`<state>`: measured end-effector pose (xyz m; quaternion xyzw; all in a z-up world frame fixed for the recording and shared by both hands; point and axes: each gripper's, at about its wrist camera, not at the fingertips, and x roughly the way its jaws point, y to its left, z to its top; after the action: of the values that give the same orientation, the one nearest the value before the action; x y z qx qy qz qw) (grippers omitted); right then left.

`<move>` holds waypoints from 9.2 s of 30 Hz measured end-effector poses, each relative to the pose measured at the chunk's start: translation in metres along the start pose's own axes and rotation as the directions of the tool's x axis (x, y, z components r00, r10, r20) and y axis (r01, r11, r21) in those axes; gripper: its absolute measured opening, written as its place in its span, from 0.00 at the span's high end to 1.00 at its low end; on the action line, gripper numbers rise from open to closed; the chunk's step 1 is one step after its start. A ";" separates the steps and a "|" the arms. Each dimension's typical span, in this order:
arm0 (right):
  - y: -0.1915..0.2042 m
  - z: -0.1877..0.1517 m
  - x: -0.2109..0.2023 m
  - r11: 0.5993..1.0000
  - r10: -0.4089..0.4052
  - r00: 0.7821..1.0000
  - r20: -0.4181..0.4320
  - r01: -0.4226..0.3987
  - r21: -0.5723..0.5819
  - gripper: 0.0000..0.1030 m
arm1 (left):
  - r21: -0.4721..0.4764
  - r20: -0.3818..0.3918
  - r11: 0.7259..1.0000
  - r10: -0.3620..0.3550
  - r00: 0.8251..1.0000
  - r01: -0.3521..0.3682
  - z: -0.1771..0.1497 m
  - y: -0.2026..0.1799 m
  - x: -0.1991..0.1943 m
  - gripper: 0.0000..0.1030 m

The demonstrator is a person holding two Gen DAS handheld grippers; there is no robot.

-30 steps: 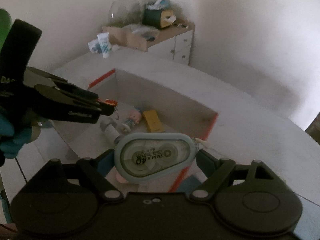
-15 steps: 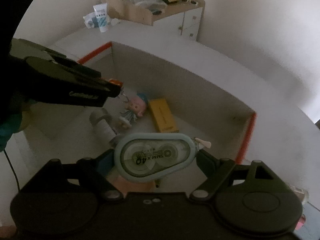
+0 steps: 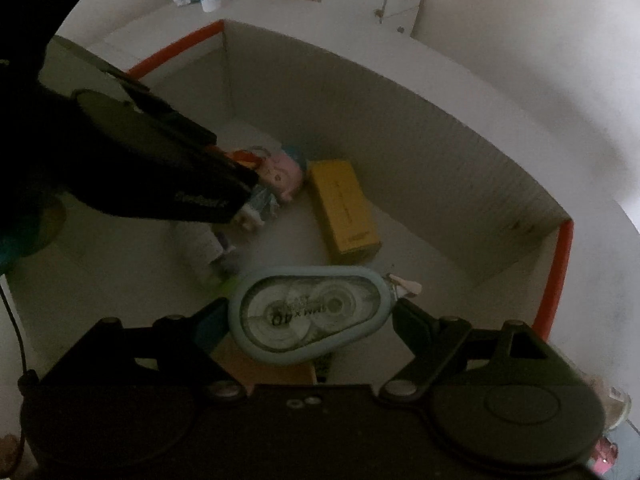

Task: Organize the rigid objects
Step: 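Open the left gripper on the orange toy while the right gripper releases the tape dispenser in the box, then withdraw both open grippers from the red box back to the table items, then grasp the green-lidded glass jar with the left gripper while the right gripper grasps the pink binder clip, then lift the jar with the left gripper while the right gripper lifts the pink binder clip, then carry the jar with the left gripper while the right gripper carries the pink clip into the red box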

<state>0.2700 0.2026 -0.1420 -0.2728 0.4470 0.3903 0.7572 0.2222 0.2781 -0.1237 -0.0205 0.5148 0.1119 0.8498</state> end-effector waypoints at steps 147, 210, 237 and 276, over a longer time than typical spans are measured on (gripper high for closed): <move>-0.293 -0.209 -0.058 0.972 0.021 0.954 0.299 -0.090 0.216 0.69 | 0.352 0.041 0.876 -0.367 0.929 0.330 0.069 -0.339 0.039 0.53; -0.255 -0.277 -0.108 0.915 0.033 0.971 0.238 -0.126 0.383 0.74 | 0.115 0.056 0.947 -0.307 0.950 0.299 0.001 -0.314 -0.005 0.60; -0.217 -0.304 -0.148 0.908 -0.064 0.969 0.240 -0.044 0.416 0.45 | 0.065 0.122 0.936 -0.350 0.929 0.345 -0.049 -0.252 -0.091 0.60; -0.179 -0.271 -0.154 0.861 -0.167 0.955 0.243 0.022 0.508 0.70 | 0.066 0.163 0.935 -0.354 0.921 0.348 -0.070 -0.221 -0.123 0.60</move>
<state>0.2480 -0.1549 -0.1162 -0.0316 0.4075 0.2578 0.8755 0.1528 0.0316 -0.0663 -0.0876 0.4292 -0.0499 0.8976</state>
